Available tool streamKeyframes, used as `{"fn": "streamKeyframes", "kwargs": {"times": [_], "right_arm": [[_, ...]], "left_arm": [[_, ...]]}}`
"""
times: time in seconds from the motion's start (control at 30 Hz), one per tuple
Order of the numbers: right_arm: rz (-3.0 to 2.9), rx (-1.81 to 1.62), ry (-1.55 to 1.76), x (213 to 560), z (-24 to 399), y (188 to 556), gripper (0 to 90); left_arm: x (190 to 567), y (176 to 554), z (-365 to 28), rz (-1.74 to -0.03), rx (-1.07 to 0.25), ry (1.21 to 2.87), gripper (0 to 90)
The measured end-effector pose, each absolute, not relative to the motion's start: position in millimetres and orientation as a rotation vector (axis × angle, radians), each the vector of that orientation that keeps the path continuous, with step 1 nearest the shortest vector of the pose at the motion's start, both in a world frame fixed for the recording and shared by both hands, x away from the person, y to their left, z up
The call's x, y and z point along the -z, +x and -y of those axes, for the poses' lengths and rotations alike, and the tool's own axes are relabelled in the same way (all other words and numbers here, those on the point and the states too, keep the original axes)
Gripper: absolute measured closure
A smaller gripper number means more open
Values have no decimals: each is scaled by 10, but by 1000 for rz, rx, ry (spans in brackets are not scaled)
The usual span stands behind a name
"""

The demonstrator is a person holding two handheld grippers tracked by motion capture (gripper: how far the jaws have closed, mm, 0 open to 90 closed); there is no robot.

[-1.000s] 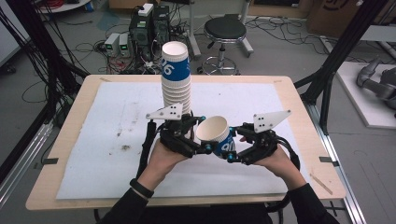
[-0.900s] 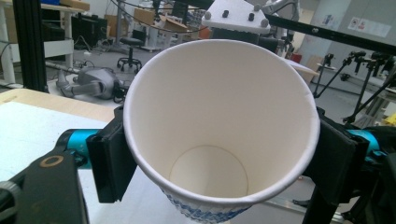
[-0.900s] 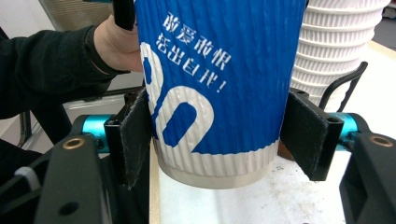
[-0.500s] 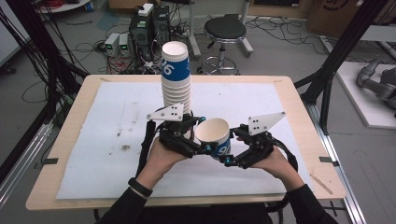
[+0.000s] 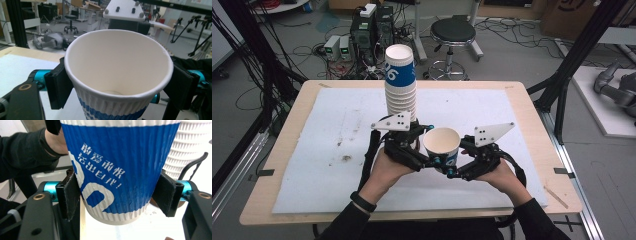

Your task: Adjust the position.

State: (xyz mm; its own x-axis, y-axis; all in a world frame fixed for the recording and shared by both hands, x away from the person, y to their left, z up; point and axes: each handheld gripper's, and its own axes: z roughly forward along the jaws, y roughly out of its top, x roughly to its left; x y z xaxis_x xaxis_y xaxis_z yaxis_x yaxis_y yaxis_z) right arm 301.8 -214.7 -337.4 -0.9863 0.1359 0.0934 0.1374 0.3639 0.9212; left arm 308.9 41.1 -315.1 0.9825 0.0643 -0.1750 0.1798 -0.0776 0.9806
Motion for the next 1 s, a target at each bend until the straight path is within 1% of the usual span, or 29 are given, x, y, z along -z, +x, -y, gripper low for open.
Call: {"fn": "streamKeyframes", "kwargs": {"times": [0.1,0.33,0.6,0.67,0.73,0.8,1.0], "right_arm": [[2577,1784,-257,3376,2144,3013,298],[2536,1831,-271,3378,2129,2999,298],[2545,1815,-265,3390,2116,3006,294],[2543,1803,-274,3394,2112,3006,281],[2570,1793,-281,3400,2101,3001,236],[2578,1774,-289,3407,2094,3005,212],[2521,1802,-302,3392,2115,3013,203]], "left_arm": [[3169,3090,-396,-190,116,1619,174],[3174,3083,-392,-199,117,1587,174],[3168,3085,-411,-195,104,1605,209],[3170,3084,-408,-191,97,1613,209],[3171,3088,-412,-189,99,1620,213],[3169,3091,-420,-189,86,1627,215],[3178,3099,-429,-188,68,1650,218]]}}
